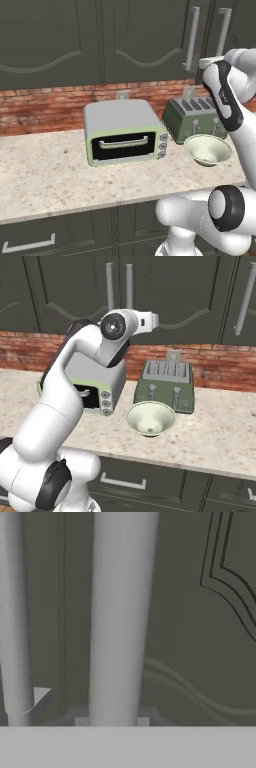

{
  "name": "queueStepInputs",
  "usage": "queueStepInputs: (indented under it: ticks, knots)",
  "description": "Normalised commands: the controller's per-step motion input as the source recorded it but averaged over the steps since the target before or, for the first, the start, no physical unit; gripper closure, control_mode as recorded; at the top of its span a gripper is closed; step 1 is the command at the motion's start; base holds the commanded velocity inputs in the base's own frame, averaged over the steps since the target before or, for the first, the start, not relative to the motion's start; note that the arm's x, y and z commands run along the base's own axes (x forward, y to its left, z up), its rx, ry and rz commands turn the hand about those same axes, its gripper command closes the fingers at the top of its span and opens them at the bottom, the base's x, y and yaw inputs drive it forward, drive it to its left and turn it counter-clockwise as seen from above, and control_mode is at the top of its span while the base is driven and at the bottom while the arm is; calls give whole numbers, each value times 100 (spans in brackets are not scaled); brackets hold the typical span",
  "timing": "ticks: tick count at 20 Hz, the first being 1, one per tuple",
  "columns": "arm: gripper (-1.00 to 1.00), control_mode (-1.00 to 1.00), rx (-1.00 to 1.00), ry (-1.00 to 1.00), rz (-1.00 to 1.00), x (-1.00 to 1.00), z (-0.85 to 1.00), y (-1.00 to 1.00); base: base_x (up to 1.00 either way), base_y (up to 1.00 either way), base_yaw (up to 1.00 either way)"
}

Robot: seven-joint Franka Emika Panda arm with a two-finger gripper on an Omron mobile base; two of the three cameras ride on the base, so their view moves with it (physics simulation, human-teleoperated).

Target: Open the cabinet. Pick the banana and mango from the cabinet and place them into the bowl. Then close the cabinet.

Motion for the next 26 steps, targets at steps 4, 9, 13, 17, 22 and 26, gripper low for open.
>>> queueStepInputs:
  ticks: [4, 9, 13, 17, 22, 26]
  knots:
    - [100, -100, 0, 0, 0, -17, 27, -40, 0, 0, 0]
    - [100, -100, 0, 0, 0, -19, 27, -62, 0, 0, 0]
    - [100, -100, 0, 0, 4, -23, 17, -69, 0, 0, 0]
    - [100, -100, 0, -1, 7, -37, 4, -74, 0, 0, 0]
    - [100, -100, 0, -6, 8, -67, 2, -87, 0, 0, 0]
    - [100, -100, 0, -7, 8, -66, 3, -87, 0, 0, 0]
